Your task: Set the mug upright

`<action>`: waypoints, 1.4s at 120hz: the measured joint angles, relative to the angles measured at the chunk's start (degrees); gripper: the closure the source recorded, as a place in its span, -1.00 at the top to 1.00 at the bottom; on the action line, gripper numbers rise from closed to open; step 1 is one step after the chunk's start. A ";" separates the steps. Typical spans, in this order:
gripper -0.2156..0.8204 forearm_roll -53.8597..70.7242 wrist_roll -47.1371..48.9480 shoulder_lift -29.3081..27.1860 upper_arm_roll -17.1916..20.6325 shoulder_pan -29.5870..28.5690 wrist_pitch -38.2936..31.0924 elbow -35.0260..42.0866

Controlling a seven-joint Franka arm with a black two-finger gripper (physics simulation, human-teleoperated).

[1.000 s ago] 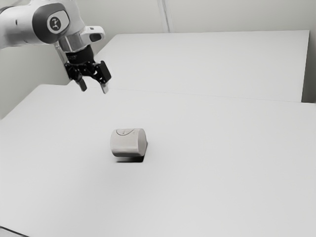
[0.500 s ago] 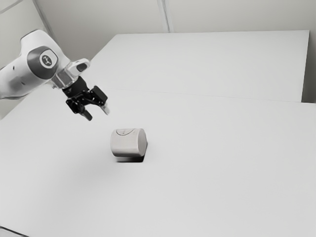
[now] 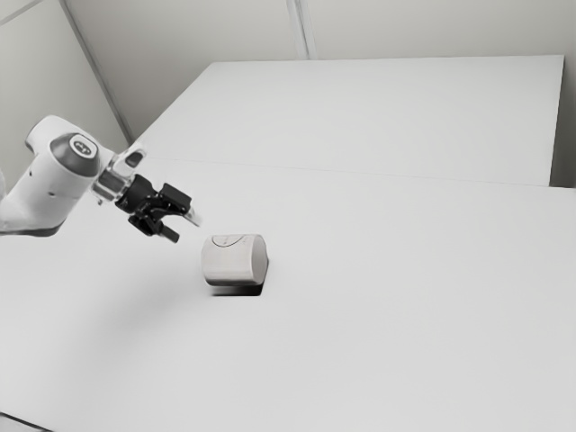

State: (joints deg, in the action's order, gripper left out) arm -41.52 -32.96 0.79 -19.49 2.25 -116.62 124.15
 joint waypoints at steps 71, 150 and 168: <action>0.58 -15.69 -17.28 9.40 0.16 -3.40 10.72 -0.53; -0.51 -24.24 -24.23 15.76 1.14 -5.27 20.99 -3.90; -0.74 -24.32 -24.89 15.77 1.13 -5.01 21.51 -4.04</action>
State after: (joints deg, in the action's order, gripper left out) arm -65.83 -57.85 16.56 -18.36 -2.76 -95.11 120.11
